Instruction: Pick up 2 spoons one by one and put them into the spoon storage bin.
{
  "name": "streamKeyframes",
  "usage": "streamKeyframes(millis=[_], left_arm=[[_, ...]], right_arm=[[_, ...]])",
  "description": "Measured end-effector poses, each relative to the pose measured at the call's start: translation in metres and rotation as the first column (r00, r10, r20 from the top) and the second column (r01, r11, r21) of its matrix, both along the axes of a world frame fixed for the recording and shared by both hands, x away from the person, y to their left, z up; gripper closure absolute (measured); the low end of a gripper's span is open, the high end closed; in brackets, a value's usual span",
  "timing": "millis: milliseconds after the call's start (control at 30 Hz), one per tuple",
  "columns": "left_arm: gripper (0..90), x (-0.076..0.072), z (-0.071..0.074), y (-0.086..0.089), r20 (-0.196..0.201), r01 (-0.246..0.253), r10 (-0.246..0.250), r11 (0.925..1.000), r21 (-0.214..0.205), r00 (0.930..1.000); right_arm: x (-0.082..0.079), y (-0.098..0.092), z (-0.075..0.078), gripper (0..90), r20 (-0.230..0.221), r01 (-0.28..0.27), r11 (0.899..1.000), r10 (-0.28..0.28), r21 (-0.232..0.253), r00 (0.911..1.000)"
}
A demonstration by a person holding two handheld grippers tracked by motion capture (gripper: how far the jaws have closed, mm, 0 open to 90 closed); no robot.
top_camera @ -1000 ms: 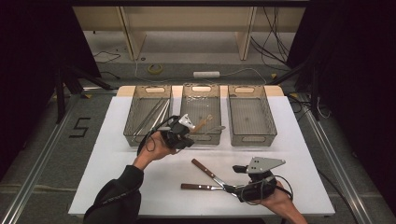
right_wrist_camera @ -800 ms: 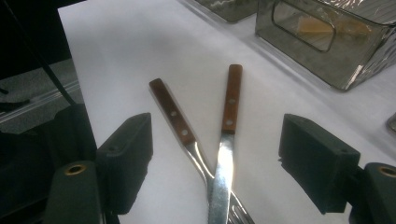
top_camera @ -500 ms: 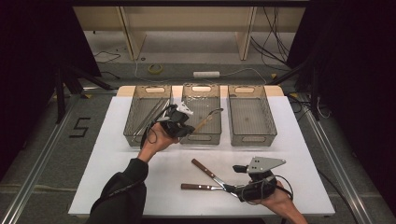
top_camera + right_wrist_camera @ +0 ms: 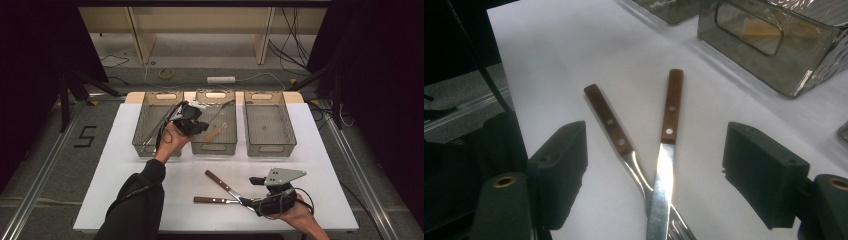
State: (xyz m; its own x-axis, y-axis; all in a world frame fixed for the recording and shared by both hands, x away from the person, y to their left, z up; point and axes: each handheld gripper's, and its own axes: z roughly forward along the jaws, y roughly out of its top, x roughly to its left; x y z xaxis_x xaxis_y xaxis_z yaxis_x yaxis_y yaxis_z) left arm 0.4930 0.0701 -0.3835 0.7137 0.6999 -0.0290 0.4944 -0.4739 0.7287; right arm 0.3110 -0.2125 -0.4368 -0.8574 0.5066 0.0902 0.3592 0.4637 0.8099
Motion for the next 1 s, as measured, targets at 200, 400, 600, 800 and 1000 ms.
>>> streamKeyframes(millis=[200, 400, 600, 800, 1000], left_arm=[[88.3, 0.012, -0.007, 0.004, -0.013, -0.049, 0.049, 0.9988, -0.009, 0.9987], [88.3, 0.019, -0.013, 0.006, -0.018, -0.096, 0.095, 0.9949, -0.031, 0.9953], [88.2, 0.024, -0.017, 0.004, -0.017, -0.119, 0.119, 0.9926, -0.023, 0.9928], [88.2, 0.027, -0.022, 0.003, -0.024, -0.141, 0.141, 0.9899, -0.016, 0.9898], [88.1, 0.030, -0.027, 0.003, -0.042, -0.152, 0.151, 0.9882, -0.020, 0.9877]], right_arm=[[0.000, 0.000, 0.000, 27.0, -0.001, -0.002, 1.000, 0.002, 0.000, 1.0000], [0.000, -0.001, -0.001, 27.0, -0.003, 0.000, 1.000, 0.000, 0.000, 1.0000], [0.000, -0.001, -0.001, 27.0, -0.002, -0.001, 1.000, 0.001, 0.000, 1.0000], [0.000, -0.001, -0.001, 27.0, -0.003, -0.001, 1.000, 0.001, -0.001, 1.0000], [0.000, -0.001, -0.001, 27.0, -0.005, -0.002, 1.000, 0.002, 0.000, 1.0000]])
